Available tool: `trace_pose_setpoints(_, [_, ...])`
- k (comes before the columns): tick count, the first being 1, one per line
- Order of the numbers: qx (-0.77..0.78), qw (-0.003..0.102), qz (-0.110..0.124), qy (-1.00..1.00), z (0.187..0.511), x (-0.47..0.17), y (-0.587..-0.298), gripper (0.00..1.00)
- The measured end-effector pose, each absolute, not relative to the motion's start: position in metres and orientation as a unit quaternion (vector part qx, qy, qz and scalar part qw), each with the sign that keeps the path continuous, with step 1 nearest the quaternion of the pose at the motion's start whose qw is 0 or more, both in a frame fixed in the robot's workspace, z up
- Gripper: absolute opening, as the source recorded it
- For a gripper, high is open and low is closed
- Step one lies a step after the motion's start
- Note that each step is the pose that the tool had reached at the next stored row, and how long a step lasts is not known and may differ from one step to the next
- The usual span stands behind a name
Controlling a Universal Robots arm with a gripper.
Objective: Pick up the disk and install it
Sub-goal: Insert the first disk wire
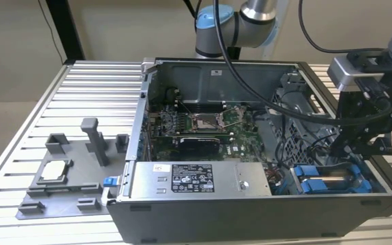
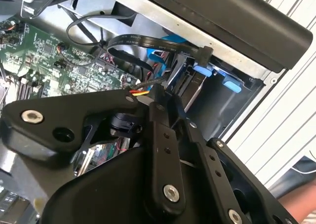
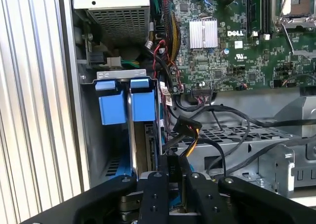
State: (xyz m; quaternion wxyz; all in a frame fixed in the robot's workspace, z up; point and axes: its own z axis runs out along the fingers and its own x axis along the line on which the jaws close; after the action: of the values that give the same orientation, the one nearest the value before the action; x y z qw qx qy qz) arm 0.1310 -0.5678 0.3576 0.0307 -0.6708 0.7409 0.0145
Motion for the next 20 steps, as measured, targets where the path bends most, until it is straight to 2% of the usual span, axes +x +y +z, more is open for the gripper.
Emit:
trace_pose_setpoints(10, [-0.671,0.033,0.017,0.741,0.355,0.131,-0.582,0.00])
trace_pose_setpoints(20, [-0.671,0.035,0.018,0.741,0.353,0.133,-0.582,0.00])
